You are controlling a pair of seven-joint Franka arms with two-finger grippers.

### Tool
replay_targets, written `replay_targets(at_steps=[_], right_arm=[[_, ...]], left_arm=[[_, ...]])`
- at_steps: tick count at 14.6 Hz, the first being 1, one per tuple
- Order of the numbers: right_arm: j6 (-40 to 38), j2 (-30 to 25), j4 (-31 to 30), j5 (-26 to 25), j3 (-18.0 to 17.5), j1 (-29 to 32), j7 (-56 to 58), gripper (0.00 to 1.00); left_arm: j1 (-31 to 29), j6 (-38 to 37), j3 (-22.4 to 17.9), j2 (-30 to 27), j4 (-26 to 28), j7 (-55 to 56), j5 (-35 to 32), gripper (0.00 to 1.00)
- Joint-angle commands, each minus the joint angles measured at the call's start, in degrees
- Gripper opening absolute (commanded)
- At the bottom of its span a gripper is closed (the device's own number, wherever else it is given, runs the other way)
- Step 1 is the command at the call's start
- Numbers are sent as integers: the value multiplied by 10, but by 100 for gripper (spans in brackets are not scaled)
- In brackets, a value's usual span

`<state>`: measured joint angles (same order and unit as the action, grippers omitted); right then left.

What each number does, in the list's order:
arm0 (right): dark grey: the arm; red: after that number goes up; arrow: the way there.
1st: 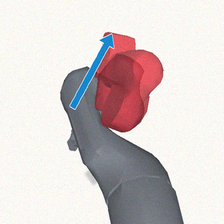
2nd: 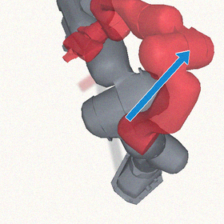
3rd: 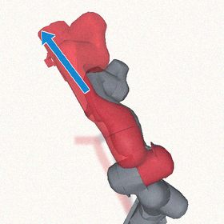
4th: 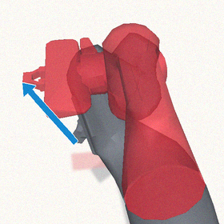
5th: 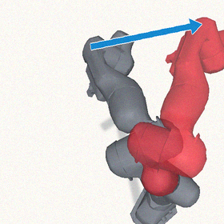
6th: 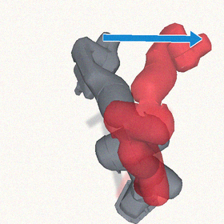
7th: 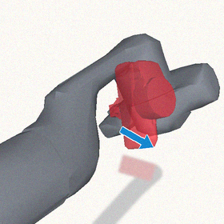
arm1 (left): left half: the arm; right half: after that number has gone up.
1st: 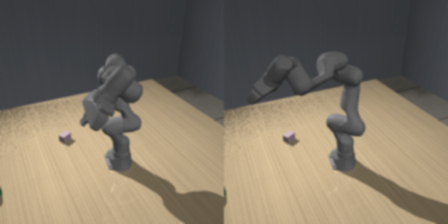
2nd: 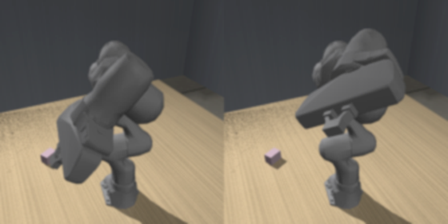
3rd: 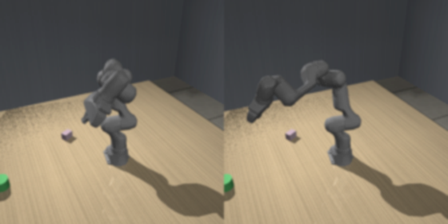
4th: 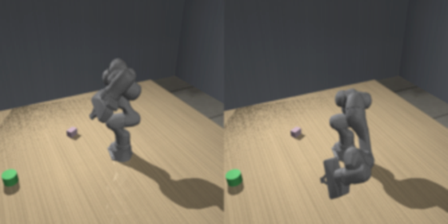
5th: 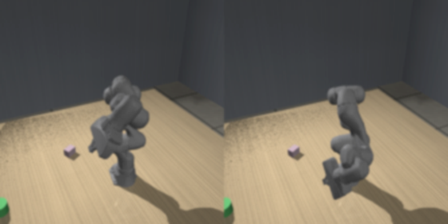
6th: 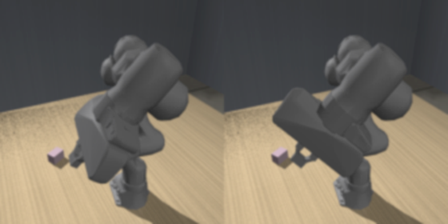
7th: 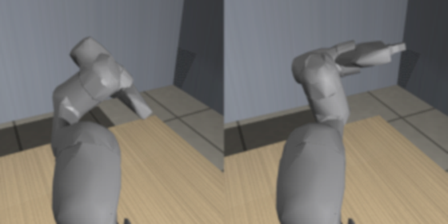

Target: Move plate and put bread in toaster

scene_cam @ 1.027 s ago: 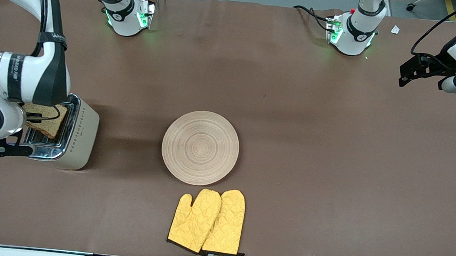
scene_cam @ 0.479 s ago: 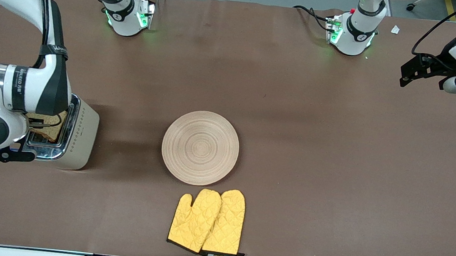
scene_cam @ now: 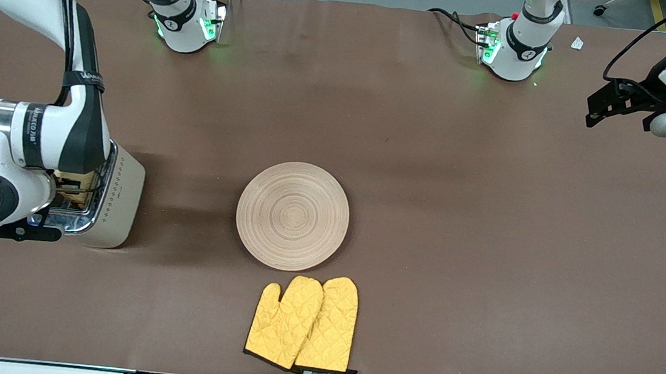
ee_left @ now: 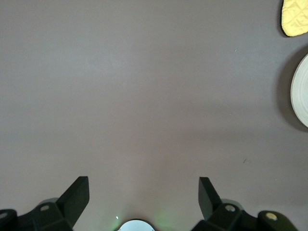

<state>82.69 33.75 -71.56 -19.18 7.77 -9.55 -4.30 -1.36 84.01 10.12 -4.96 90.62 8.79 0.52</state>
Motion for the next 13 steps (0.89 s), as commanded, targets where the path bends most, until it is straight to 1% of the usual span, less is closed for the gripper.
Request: replay_targets(at_steps=[1,2,4,5,7,9,10,11,13], right_arm=[[3,-7,-2,31,-8,20,-12,83],[8,-10,-2,48,-8,30,-11,85],[16,-22,-4,104,-9,58,-3,88],[14,-41,-13,137,-10,79,-1,90],[21,-92,-55,187,-10,103,8,93],[33,-150,-99,205,-10,106,22,94],[44,-189,-127,214,-10,106,23,95],[56,-225,-148,216,-10,103,23,100],[73,-284,-184,216,-11,99,23,100]], left_arm=[[1,-9,-2,-3,-4,-2,-14,100],[1,-9,-2,-3,-4,-3,-14,100],[0,-9,-3,-3,-4,-5,-15,100],[-2,-9,-3,-3,-4,-6,-15,100],[-2,-10,-3,-3,-5,-6,-15,100],[-3,-10,-3,-3,-11,-6,-16,100],[-2,-14,-3,-4,-11,-8,-16,100],[-2,-17,-3,-5,-11,-13,-20,100],[-2,-19,-2,-6,-11,-25,-29,100]])
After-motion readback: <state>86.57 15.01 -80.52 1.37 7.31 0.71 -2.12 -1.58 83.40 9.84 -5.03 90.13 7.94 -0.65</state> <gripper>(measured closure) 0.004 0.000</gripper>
